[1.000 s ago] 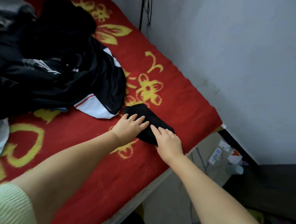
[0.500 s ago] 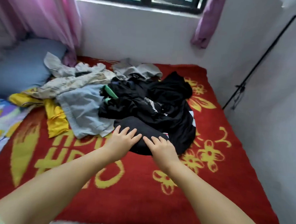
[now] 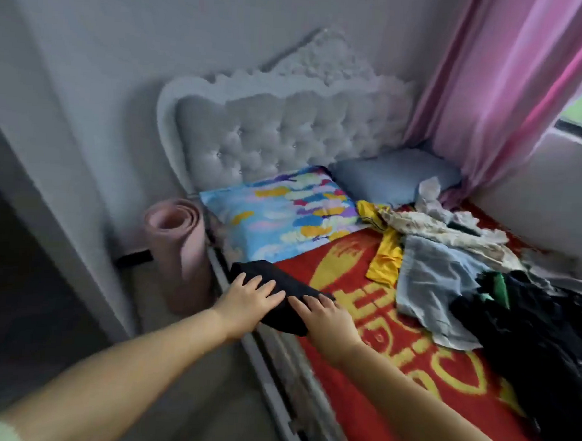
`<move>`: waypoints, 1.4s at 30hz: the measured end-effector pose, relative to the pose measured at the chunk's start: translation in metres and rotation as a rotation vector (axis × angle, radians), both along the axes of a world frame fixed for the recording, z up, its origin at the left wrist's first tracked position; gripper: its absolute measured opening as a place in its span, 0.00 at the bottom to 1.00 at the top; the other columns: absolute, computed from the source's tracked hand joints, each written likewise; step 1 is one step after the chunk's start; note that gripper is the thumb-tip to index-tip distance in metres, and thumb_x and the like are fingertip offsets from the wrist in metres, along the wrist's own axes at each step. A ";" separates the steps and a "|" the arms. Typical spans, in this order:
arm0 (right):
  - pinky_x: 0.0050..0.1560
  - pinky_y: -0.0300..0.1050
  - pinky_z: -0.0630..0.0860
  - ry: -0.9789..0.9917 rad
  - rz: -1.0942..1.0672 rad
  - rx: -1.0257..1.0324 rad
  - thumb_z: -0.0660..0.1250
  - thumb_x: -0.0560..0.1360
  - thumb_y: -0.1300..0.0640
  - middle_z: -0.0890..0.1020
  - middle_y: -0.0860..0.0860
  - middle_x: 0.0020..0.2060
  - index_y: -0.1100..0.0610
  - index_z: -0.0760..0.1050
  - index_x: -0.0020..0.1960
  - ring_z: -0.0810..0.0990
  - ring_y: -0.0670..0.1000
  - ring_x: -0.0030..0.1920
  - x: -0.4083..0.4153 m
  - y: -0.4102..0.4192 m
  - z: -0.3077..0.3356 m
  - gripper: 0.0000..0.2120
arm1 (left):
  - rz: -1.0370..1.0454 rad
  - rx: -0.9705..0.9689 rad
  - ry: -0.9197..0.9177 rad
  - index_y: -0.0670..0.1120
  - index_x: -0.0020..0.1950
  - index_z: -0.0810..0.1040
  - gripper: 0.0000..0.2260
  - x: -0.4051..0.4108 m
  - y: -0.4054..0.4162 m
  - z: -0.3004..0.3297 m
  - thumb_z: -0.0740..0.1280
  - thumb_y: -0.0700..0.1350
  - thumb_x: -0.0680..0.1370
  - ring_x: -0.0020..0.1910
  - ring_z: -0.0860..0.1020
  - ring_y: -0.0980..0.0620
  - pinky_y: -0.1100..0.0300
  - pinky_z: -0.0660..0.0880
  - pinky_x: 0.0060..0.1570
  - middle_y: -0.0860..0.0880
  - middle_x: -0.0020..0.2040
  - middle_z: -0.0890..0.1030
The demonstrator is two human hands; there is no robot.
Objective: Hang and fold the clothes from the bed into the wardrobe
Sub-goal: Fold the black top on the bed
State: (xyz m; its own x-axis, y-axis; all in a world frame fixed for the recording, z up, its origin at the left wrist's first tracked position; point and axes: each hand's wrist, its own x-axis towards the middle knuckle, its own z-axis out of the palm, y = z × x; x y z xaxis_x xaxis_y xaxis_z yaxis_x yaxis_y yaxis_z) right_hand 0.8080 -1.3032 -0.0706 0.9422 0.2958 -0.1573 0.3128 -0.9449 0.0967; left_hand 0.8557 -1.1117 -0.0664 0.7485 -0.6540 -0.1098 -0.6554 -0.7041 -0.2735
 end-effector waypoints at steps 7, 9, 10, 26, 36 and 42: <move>0.70 0.54 0.63 0.047 0.374 0.045 0.60 0.79 0.60 0.64 0.55 0.73 0.50 0.48 0.78 0.62 0.60 0.73 0.028 0.264 -0.015 0.33 | 0.435 0.002 0.078 0.51 0.78 0.52 0.31 -0.041 0.269 -0.019 0.60 0.40 0.78 0.75 0.58 0.42 0.44 0.55 0.72 0.45 0.78 0.56; 0.70 0.55 0.64 0.070 0.468 0.068 0.60 0.78 0.60 0.64 0.55 0.73 0.51 0.49 0.78 0.63 0.61 0.72 0.024 0.341 -0.022 0.33 | 0.533 0.019 0.094 0.51 0.78 0.51 0.30 -0.064 0.341 -0.022 0.58 0.40 0.79 0.76 0.57 0.43 0.45 0.55 0.72 0.45 0.78 0.55; 0.70 0.55 0.63 0.082 0.510 0.070 0.61 0.78 0.60 0.64 0.56 0.73 0.51 0.49 0.78 0.63 0.61 0.72 0.022 0.373 -0.025 0.33 | 0.577 0.007 0.119 0.52 0.79 0.50 0.30 -0.074 0.371 -0.025 0.58 0.40 0.79 0.76 0.56 0.43 0.45 0.54 0.73 0.46 0.78 0.54; 0.69 0.55 0.64 0.229 0.802 -0.023 0.62 0.78 0.58 0.64 0.57 0.72 0.50 0.48 0.78 0.66 0.62 0.69 0.097 0.608 -0.096 0.34 | 0.852 -0.129 0.207 0.50 0.77 0.59 0.28 -0.057 0.578 -0.090 0.62 0.41 0.77 0.72 0.65 0.44 0.47 0.63 0.69 0.45 0.75 0.64; 0.69 0.55 0.62 0.267 0.776 -0.071 0.57 0.80 0.57 0.63 0.57 0.73 0.49 0.49 0.78 0.62 0.61 0.72 0.224 0.698 -0.170 0.30 | 0.860 -0.145 0.135 0.52 0.52 0.85 0.32 0.066 0.660 -0.156 0.81 0.46 0.47 0.41 0.84 0.47 0.54 0.81 0.36 0.48 0.47 0.85; 0.68 0.56 0.62 0.285 0.728 -0.100 0.54 0.80 0.60 0.64 0.58 0.73 0.49 0.50 0.78 0.63 0.62 0.71 0.283 0.742 -0.254 0.29 | 0.874 -0.144 0.350 0.53 0.77 0.57 0.33 0.139 0.709 -0.257 0.66 0.44 0.75 0.72 0.64 0.41 0.46 0.64 0.68 0.43 0.75 0.62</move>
State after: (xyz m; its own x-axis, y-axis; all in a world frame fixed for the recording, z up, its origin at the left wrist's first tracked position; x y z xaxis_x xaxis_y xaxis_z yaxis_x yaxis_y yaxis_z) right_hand 1.0911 -0.5609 -0.3249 0.4358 0.7949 -0.4221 0.8753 -0.4836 -0.0071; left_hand 0.9943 -0.4028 -0.3230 0.9191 0.0963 -0.3821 0.0903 -0.9953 -0.0337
